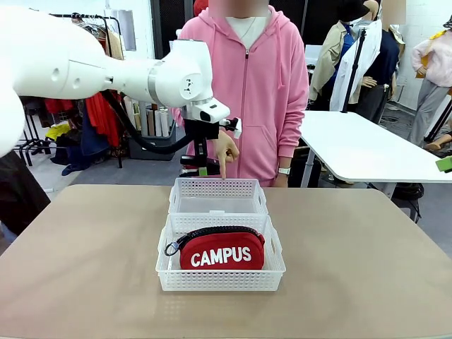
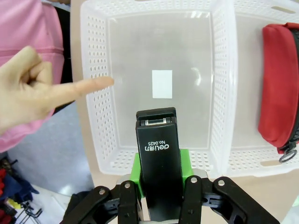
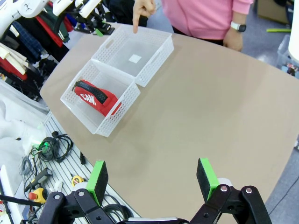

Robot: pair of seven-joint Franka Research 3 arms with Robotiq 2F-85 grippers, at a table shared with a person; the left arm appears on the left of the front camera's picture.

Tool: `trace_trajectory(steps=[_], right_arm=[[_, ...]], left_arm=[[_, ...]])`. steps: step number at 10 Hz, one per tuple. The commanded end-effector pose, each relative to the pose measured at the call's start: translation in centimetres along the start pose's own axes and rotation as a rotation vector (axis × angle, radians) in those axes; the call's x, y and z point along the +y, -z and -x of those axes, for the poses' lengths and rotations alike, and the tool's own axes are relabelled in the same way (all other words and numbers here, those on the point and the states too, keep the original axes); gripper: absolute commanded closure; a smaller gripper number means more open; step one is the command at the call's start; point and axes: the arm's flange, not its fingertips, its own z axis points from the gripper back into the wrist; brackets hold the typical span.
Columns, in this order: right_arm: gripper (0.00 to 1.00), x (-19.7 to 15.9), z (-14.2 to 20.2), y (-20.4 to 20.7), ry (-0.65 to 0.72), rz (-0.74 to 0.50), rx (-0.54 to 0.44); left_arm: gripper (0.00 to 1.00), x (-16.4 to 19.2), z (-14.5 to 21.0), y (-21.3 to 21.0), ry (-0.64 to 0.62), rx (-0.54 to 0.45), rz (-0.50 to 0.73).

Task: Distribute items into two baskets.
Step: Place the picked Stapler into the Organizing basket as instructed by the person.

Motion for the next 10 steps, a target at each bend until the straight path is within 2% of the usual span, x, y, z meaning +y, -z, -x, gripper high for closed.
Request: trace_trajectory(steps=[1, 4, 10], right_arm=[[0.0, -0.1, -0.1, -0.1, -0.009, -0.007, -0.014], [0.0, -0.1, -0.1, -0.1, -0.009, -0.007, -0.014], [0.0, -0.1, -0.1, -0.1, -0.009, -0.007, -0.014]], left_arm=[[0.93, 0.5, -1.3, 0.8, 0.007, 0.031, -0.014], [0.93, 1.2, -2.6, 4.0, 0.02, 0.041, -0.022], [0.93, 0.2, -4.0, 8.6, 0.063, 0.046, 0.014]])
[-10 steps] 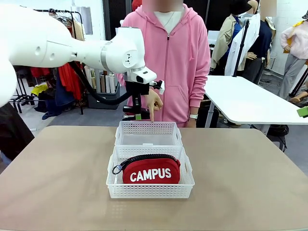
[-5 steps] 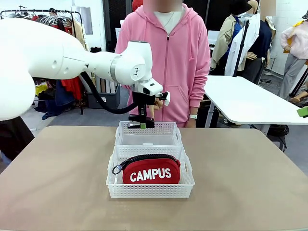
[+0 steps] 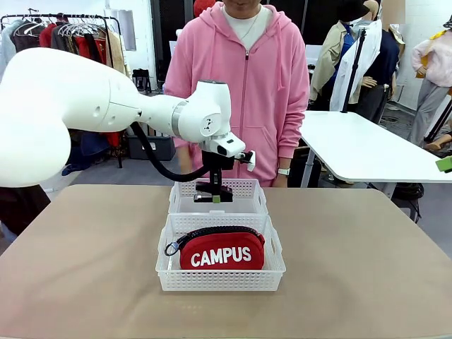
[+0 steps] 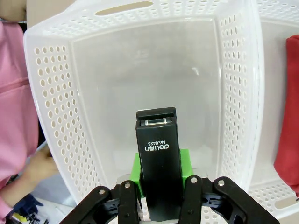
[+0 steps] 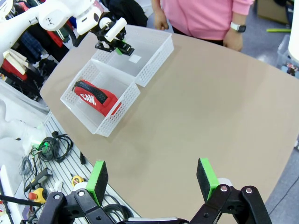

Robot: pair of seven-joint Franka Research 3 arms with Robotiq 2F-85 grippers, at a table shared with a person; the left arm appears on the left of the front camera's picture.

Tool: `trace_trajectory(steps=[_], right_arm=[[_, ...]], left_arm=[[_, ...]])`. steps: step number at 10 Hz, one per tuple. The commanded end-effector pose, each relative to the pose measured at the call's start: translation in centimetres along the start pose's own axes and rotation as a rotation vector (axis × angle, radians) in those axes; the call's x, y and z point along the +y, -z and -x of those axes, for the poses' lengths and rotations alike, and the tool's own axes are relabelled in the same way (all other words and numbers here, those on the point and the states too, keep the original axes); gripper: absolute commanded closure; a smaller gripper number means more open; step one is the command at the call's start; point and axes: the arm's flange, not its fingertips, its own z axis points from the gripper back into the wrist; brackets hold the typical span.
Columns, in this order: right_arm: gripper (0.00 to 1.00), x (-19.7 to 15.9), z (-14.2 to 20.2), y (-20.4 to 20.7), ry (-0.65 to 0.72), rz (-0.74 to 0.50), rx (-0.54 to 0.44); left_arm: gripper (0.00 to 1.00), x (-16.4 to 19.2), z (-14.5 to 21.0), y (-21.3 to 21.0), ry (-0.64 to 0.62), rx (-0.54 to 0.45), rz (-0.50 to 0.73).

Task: Distribute items into two baskets.
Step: Place the picked Stapler into the Organizing basket as instructed by the person.

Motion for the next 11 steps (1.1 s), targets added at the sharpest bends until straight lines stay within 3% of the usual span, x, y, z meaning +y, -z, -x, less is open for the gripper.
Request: trace_trajectory(steps=[1, 11], right_arm=[[0.0, -0.1, -0.1, -0.1, -0.009, -0.007, -0.014], [0.0, -0.1, -0.1, -0.1, -0.009, -0.007, -0.014]], left_arm=[[0.93, 0.5, -0.3, -0.1, 0.009, 0.025, -0.022], [0.93, 3.3, -0.5, 3.6, 0.031, 0.052, 0.027]])
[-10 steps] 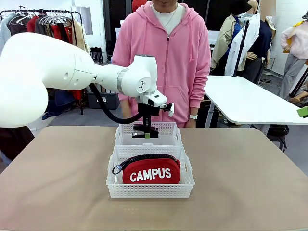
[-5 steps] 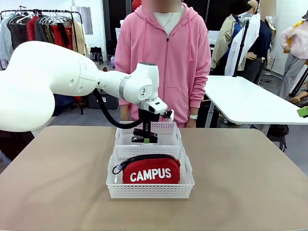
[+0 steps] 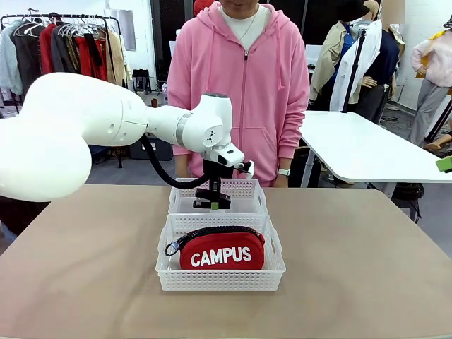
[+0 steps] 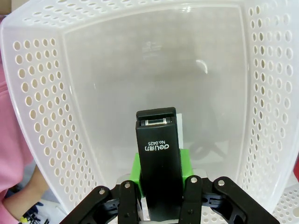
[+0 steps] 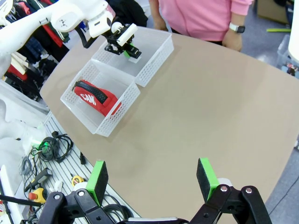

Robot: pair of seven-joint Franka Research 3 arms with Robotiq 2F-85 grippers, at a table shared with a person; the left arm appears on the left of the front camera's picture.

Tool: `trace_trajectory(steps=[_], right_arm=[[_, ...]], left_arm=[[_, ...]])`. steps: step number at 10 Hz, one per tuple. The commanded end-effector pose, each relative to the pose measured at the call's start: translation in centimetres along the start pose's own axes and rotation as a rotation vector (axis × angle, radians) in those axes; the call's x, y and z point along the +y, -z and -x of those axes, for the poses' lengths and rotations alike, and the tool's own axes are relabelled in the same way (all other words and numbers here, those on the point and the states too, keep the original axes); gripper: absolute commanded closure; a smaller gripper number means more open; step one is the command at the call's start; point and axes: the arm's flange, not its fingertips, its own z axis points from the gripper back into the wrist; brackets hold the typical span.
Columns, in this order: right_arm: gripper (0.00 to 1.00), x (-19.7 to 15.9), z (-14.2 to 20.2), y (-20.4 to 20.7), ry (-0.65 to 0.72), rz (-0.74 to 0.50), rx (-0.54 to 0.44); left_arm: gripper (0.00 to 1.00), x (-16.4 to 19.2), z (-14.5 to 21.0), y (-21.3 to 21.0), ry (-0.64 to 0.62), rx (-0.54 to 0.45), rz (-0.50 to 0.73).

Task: Distribute items into two baskets.
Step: Place the picked Stapler into the Organizing basket as instructed by the person.

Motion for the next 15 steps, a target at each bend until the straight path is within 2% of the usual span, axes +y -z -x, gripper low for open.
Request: trace_trajectory(steps=[1, 2, 3, 7, 8, 12, 15], right_arm=[[0.0, -0.1, -0.1, -0.1, -0.009, -0.007, -0.014], [0.0, -0.1, -0.1, -0.1, -0.009, -0.007, -0.014], [0.0, -0.1, -0.1, -0.1, -0.009, -0.007, -0.014], [0.0, -0.1, -0.1, -0.1, -0.009, -0.007, -0.014], [0.0, -0.1, -0.1, -0.1, -0.009, -0.007, -0.014], [0.0, -0.1, -0.1, -0.1, -0.009, -0.007, -0.014], [0.0, -0.1, -0.1, -0.1, -0.009, -0.007, -0.014]], left_arm=[[0.93, 1.3, -0.6, -0.4, 0.021, 0.016, 0.014], [0.93, 1.2, -0.6, -0.4, 0.024, 0.021, 0.016], [0.82, 1.2, -0.6, -0.4, 0.029, 0.022, 0.017], [0.03, 1.1, -0.5, -0.4, 0.032, 0.022, 0.02], [0.0, 1.1, -0.4, -0.4, 0.031, 0.021, 0.02], [0.0, 1.4, 0.2, -1.1, 0.007, 0.021, 0.023], [0.0, 1.7, 1.4, -3.9, -0.021, 0.006, 0.043]])
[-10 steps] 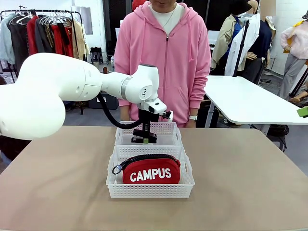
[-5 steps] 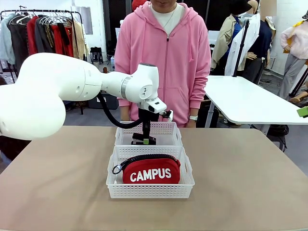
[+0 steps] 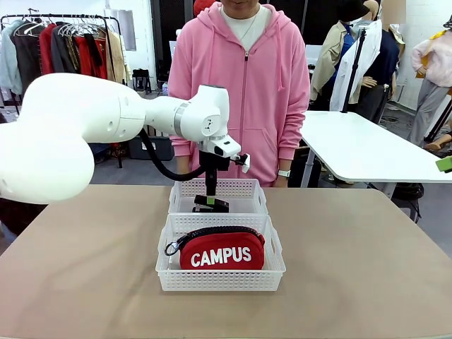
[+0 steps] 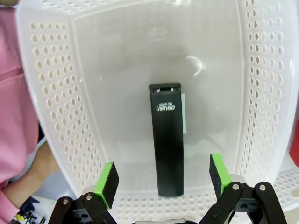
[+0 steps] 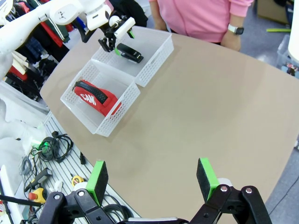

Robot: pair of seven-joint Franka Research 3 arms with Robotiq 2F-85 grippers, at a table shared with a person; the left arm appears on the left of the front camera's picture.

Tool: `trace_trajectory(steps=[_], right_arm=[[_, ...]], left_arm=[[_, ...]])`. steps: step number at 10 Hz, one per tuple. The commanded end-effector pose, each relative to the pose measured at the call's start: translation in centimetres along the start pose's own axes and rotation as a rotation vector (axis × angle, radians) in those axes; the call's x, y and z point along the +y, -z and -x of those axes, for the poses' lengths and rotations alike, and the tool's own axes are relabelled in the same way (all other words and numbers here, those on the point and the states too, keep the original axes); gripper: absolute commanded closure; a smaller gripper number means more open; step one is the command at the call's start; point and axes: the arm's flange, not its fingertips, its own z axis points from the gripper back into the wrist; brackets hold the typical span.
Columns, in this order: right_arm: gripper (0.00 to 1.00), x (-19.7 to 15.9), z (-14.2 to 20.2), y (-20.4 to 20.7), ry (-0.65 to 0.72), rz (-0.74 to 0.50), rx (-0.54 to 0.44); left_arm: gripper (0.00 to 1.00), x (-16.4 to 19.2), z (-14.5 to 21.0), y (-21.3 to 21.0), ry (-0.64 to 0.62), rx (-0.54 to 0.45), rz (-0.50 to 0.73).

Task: Distribute items into two baskets.
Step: Place the picked Stapler into the Organizing basket as instructed by the person.

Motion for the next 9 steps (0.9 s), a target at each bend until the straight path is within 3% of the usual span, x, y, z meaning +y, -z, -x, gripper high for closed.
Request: trace_trajectory(steps=[1, 4, 9], right_arm=[[0.0, -0.1, -0.1, -0.1, -0.009, -0.007, -0.014], [0.0, -0.1, -0.1, -0.1, -0.009, -0.007, -0.014], [0.0, -0.1, -0.1, -0.1, -0.009, -0.007, -0.014]], left_arm=[[0.0, 0.5, 0.6, -2.1, -0.019, -0.021, 0.014], [0.0, 0.5, 1.3, -3.7, -0.037, -0.031, 0.016], [0.0, 0.6, 1.1, -2.5, -0.022, -0.011, -0.012]])
